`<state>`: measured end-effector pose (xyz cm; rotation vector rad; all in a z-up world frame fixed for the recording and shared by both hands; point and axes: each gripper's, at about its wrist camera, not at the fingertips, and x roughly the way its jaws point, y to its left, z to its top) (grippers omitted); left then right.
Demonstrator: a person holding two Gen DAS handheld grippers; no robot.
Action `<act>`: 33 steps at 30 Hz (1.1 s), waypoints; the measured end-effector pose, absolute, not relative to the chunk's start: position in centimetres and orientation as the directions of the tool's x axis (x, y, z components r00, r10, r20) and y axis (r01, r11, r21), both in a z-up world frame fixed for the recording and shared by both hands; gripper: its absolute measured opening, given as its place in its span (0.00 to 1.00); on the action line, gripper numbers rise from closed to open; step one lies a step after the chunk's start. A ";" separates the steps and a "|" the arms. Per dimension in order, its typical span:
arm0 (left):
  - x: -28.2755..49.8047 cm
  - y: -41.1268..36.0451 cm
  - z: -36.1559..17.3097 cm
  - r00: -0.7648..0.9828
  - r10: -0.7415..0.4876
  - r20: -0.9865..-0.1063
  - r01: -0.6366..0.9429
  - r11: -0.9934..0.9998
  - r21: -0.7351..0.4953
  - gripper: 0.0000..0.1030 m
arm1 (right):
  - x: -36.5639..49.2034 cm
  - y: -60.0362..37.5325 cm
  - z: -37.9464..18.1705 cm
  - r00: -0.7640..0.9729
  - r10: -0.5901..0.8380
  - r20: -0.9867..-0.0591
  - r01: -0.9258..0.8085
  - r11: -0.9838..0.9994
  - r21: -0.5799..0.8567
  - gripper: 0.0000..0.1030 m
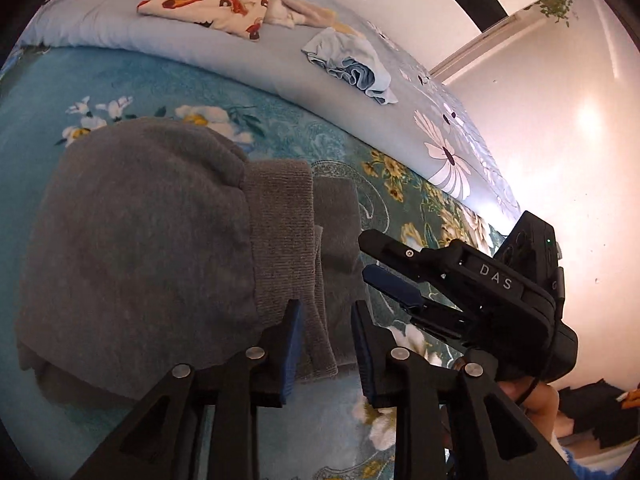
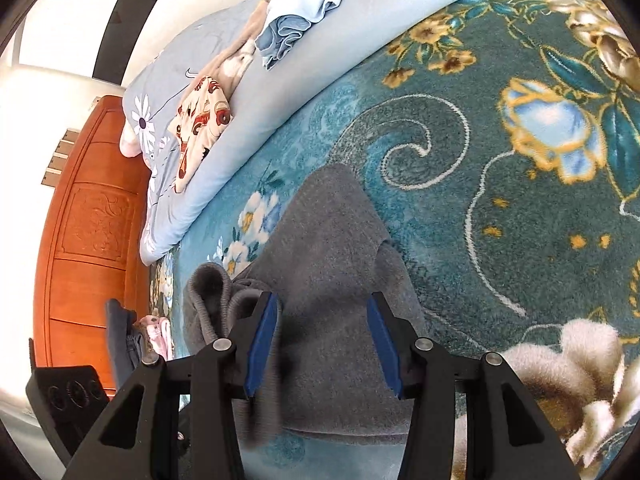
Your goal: Fold clothes
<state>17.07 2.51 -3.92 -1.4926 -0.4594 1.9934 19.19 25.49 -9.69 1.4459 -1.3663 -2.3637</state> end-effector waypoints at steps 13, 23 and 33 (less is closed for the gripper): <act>15.2 -11.8 -5.8 -0.380 0.299 -0.875 0.224 -0.889 -0.401 0.47 | 18.8 21.2 -8.5 -0.493 -0.561 -0.665 -0.181 -0.681 0.709 0.54; 15.7 -12.6 -6.5 -0.346 0.373 -0.861 0.241 -0.851 -0.466 0.48 | 15.1 18.2 -10.9 -0.422 -0.615 -0.666 -0.265 -0.619 0.740 0.17; 15.8 -10.4 -5.3 -0.338 0.482 -0.809 0.122 -0.830 -0.545 0.53 | 16.3 20.9 -1.0 -0.592 -0.549 -0.590 -0.034 -0.714 0.699 0.11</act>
